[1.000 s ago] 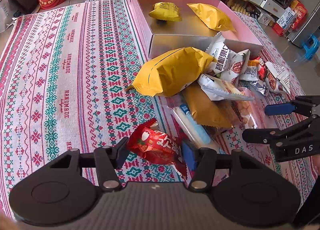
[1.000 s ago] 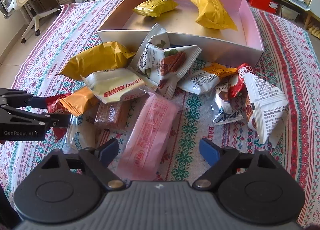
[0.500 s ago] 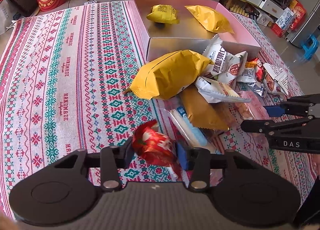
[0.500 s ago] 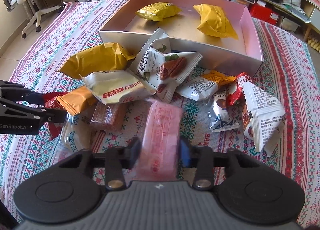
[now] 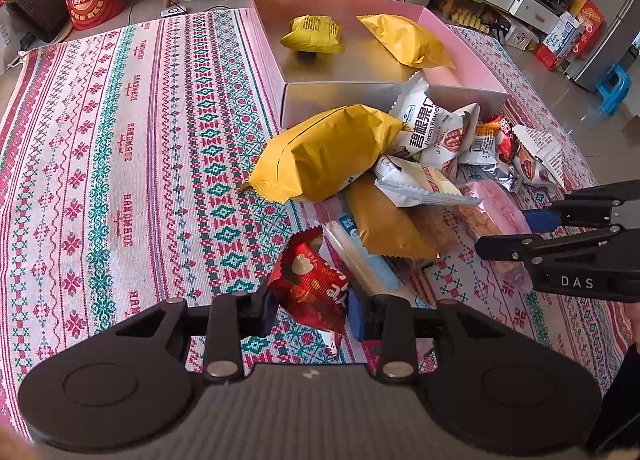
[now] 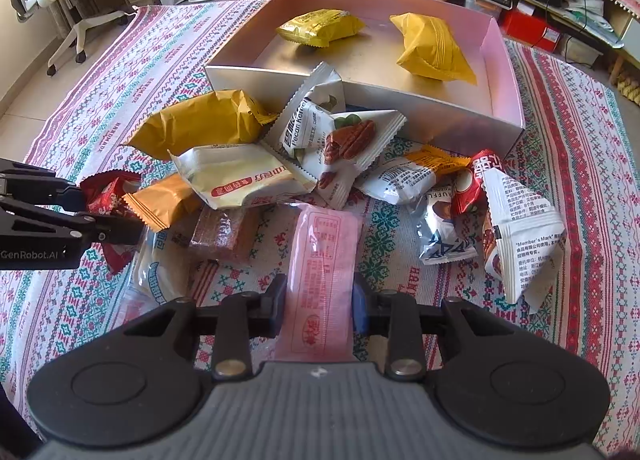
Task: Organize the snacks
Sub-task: 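Grasp the red packet with the left tool while the right tool grasps the pink packet, then carry the red and pink packets into the box and release both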
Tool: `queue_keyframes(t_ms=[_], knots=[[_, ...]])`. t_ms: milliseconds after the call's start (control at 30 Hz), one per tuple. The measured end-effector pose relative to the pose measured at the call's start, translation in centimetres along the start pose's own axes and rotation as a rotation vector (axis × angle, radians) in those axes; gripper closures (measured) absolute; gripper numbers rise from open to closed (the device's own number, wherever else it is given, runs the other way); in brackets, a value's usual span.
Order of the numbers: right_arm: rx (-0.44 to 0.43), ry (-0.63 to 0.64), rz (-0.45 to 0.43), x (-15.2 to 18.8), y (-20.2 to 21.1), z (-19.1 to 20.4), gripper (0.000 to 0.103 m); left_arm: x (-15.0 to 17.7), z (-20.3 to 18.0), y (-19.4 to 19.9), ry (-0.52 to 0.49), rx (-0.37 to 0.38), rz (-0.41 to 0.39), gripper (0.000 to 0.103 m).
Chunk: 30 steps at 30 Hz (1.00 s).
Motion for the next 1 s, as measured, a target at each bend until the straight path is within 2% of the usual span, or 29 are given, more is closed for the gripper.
queue_keyframes(t_ms=[500, 1000], knots=[[-0.048, -0.011, -0.056, -1.0, 2.8, -0.2, 0.074, -0.8, 0.1, 2.9, 0.012, 0.030, -0.063, 0.063], [-0.082, -0.106, -0.121, -3.6, 4.6, -2.8, 0.074, -3.0, -0.3, 5.6, 0.020, 0.060, -0.147, 0.063]])
Point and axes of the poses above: each gripper's, at about its wrist camera, not at the fingertips, and y roughly against the way its jaws point, z to its left, x to its underside, the point moved 3 cm from there along -y, roughly the way its jaws point, and after that the axes turned 12 degrees about -y, right-handed, at the moved point
